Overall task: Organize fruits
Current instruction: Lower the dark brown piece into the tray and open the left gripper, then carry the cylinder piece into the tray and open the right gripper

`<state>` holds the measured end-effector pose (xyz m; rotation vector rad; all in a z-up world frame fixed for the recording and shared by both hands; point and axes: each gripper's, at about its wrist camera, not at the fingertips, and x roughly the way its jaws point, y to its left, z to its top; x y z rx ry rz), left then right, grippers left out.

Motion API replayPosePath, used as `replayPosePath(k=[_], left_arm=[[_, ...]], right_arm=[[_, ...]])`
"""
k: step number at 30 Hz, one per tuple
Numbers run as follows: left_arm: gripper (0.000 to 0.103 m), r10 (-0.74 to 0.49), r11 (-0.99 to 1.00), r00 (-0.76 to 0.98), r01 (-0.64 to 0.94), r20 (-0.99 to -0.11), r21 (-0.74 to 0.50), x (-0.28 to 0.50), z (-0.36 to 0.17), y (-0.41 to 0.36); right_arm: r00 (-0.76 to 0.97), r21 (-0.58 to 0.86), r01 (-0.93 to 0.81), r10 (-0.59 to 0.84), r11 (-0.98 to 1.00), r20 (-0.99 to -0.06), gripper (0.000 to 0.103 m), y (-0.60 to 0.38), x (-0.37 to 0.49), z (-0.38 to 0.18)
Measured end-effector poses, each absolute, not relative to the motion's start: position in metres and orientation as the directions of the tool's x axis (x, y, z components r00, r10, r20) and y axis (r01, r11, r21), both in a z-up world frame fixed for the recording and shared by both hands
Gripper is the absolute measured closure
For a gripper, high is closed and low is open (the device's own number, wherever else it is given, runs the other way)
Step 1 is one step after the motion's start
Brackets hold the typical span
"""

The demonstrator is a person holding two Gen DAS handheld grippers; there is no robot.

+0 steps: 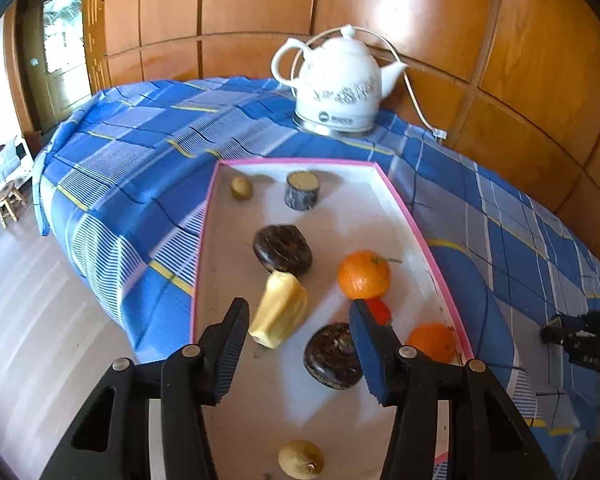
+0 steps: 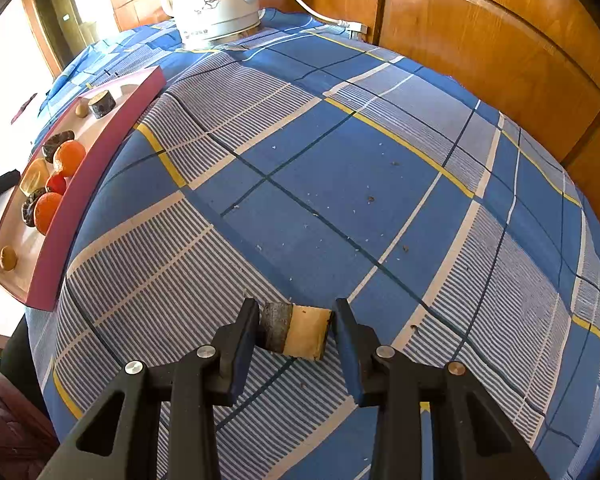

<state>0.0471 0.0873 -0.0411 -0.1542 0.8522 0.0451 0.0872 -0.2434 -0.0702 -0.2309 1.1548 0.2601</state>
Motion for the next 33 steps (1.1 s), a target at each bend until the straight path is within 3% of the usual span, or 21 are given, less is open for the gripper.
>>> replayPosePath(k=[33], left_arm=[[0.047,-0.054,0.988,0.681,-0.07,-0.731,-0.138,0.036,-0.035,0.084]], right_arm=[[0.389,-0.083,-0.272,0.03,0.959,-0.921,0.066,-0.241,0.087,-0.075]])
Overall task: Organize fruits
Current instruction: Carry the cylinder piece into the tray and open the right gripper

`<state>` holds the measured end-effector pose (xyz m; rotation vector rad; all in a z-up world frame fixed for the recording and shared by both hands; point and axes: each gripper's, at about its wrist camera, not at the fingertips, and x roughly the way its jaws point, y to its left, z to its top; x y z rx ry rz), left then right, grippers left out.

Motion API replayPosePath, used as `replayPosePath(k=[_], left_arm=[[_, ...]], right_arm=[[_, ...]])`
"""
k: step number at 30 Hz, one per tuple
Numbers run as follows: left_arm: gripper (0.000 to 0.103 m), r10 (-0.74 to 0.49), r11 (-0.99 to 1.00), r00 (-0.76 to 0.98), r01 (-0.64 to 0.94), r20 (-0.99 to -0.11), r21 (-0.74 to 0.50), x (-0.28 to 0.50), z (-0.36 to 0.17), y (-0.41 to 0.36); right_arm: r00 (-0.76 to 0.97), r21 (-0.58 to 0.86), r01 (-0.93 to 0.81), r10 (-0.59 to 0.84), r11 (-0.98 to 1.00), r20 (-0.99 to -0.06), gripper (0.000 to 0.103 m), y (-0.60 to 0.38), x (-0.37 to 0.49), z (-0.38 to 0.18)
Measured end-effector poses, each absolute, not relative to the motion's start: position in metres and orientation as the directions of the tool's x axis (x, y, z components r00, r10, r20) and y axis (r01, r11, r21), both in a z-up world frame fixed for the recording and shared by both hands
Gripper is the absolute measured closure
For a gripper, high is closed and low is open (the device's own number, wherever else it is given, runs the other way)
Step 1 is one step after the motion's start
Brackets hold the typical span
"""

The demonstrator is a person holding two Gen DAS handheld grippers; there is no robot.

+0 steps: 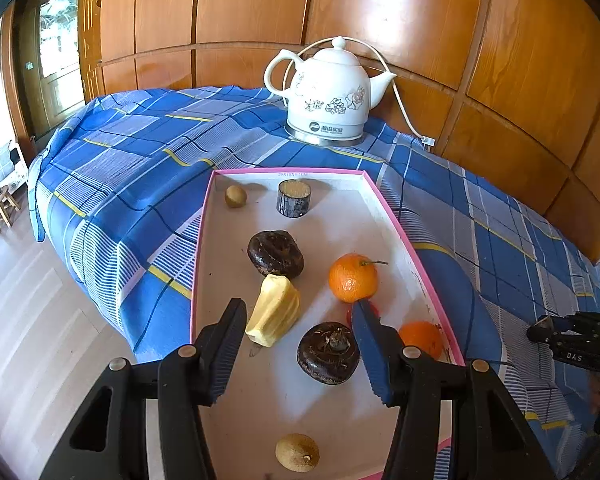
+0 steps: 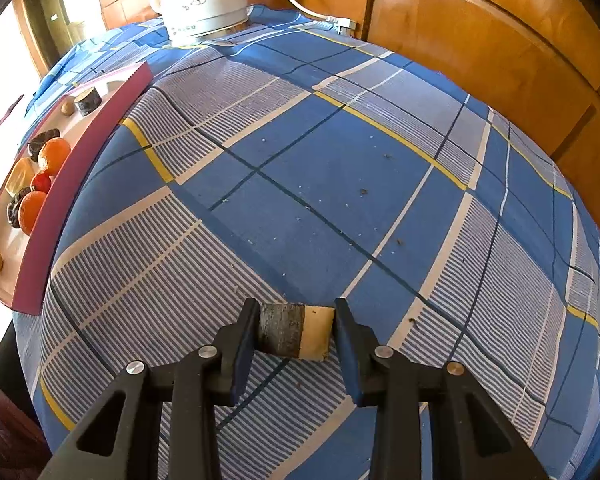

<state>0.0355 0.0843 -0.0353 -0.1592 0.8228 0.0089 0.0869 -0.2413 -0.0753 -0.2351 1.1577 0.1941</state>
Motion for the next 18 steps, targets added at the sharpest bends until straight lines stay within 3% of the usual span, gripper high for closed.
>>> replayPosePath(k=[9,18], left_arm=[[0.047,-0.06,0.985,0.677,-0.077,-0.734,-0.152,0.035,-0.038,0.089],[0.047,-0.051,0.981,0.691,-0.101,-0.721,-0.167,0.034,-0.034,0.1]], right_arm=[[0.405,-0.06,-0.234,0.041,0.97,-0.913,0.066,-0.235,0.083,-0.07],[0.428,0.044,-0.296,0.173,0.954,-0.887,0.066,-0.194,0.086,-0.048]])
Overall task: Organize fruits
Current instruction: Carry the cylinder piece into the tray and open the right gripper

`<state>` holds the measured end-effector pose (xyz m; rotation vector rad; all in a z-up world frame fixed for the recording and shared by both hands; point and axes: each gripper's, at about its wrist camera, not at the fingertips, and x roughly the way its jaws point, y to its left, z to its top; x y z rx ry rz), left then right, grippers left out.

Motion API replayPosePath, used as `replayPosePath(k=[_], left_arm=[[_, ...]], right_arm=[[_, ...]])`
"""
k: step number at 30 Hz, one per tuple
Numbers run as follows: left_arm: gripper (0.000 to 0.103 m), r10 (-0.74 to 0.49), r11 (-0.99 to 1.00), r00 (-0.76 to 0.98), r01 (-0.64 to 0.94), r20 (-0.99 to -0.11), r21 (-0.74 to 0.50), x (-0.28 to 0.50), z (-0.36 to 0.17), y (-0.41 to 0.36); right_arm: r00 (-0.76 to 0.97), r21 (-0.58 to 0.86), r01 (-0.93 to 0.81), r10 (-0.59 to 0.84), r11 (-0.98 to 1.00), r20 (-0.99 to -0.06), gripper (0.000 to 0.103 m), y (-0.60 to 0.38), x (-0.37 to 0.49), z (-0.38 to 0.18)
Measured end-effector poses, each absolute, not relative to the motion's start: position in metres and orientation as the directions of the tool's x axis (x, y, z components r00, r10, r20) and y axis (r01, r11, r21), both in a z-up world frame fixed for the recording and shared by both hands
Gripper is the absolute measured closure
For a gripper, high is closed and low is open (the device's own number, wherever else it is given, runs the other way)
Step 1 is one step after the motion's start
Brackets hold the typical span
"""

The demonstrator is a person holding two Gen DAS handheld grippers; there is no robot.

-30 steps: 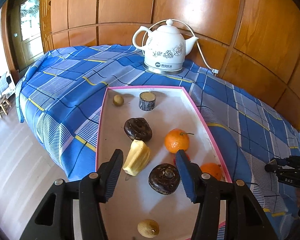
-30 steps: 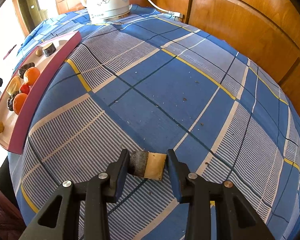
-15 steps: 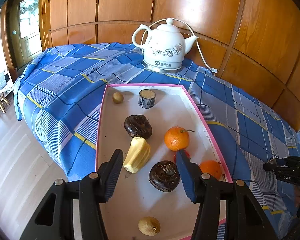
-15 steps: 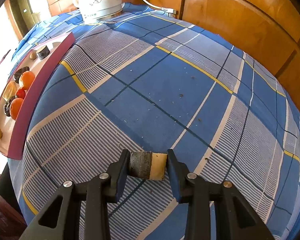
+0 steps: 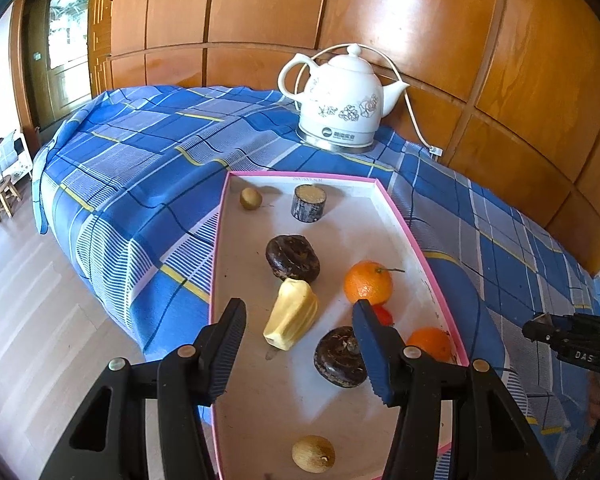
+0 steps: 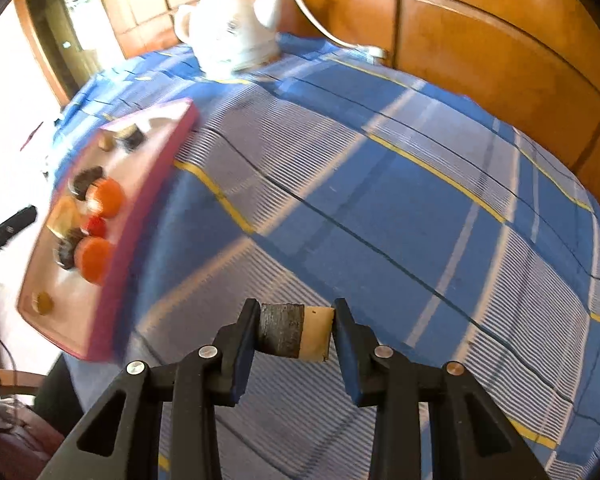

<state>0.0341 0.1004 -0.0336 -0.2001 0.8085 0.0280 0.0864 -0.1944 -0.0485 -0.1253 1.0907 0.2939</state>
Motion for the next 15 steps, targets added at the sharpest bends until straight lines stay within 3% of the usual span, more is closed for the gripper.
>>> replayPosePath(k=[15], left_arm=[[0.047,-0.046,0.978,0.698,-0.114,-0.715,-0.173,0.033,-0.033,0.111]], right_arm=[[0.421,0.163,-0.466,0.38,0.87,-0.824,0.066,-0.08,0.121,-0.017]])
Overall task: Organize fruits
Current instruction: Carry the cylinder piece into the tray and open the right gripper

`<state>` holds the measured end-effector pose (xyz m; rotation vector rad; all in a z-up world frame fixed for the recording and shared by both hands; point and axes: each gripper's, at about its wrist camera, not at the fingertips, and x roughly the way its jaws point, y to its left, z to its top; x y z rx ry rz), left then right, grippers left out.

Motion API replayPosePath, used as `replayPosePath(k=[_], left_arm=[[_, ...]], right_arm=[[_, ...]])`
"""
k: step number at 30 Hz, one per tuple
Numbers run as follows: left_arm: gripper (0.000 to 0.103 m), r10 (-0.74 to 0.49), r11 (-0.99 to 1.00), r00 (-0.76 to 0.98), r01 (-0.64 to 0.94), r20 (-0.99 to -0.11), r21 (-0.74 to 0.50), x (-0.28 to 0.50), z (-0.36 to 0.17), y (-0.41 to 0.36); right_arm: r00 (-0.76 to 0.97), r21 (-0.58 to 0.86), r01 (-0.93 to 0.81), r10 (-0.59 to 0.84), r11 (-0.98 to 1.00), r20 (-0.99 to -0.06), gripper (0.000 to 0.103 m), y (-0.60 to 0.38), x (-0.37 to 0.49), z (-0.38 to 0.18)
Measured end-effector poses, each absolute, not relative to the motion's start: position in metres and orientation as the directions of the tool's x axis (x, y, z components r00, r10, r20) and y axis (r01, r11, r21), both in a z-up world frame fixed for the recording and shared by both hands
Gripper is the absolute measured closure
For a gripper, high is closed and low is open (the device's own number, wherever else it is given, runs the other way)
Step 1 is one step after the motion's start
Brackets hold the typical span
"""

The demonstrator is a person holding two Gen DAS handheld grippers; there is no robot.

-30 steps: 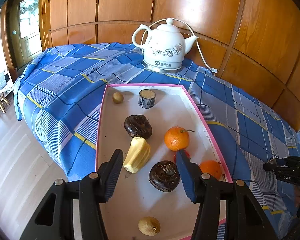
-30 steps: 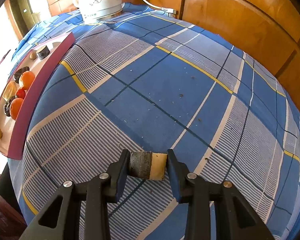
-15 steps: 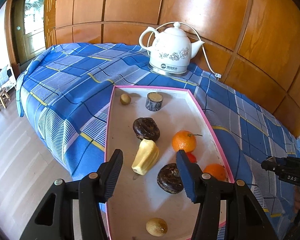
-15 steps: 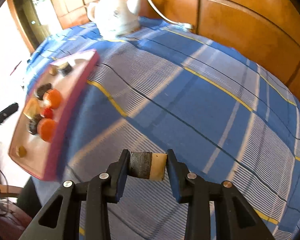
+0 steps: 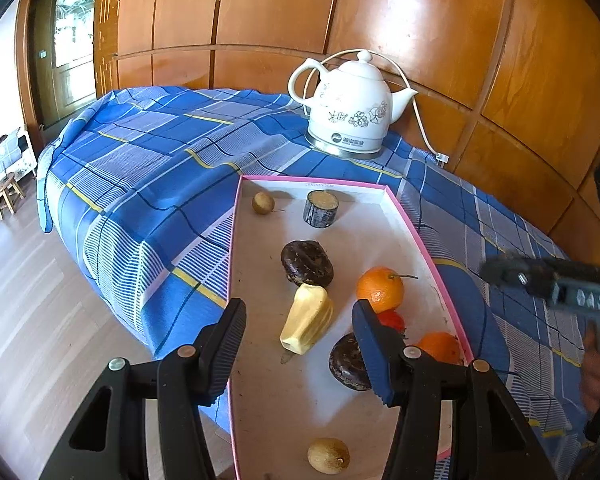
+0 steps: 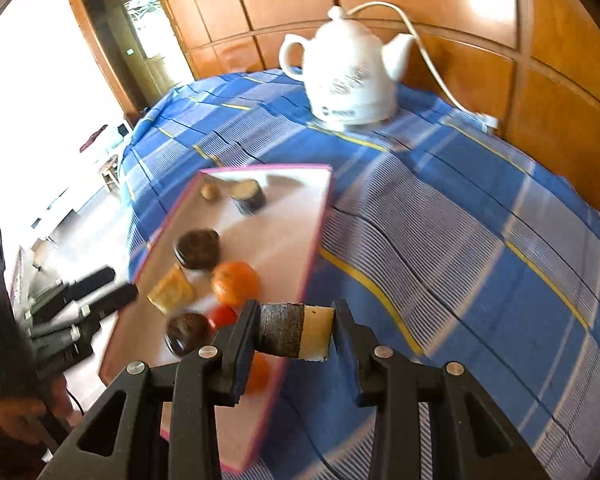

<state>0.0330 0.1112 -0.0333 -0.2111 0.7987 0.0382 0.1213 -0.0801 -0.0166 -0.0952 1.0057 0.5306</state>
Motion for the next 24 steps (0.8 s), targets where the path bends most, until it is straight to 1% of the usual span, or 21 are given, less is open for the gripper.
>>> replayPosePath(k=[7,20,24], left_arm=[[0.047,-0.052,0.975,0.698,-0.119,-0.715,-0.188,0.033,-0.035,0.116],[0.047,-0.059,0.967,0.674,-0.144,-0.736,-0.209,0.034,-0.048,0.126],[0.047,-0.058,0.966,0.674,-0.149,-0.736,-0.212,0.035,-0.048,0.126]], right_arm=[[0.421,0.168,-0.466,0.385,0.869,-0.821,0.066,-0.042,0.153,-0.02],[0.319,0.167,-0.438,0.327,0.883,-0.89,0.065,-0.006,0.197,-0.077],[0.309,0.21,-0.434,0.364,0.876,-0.879,0.064,-0.012,0.194,-0.078]])
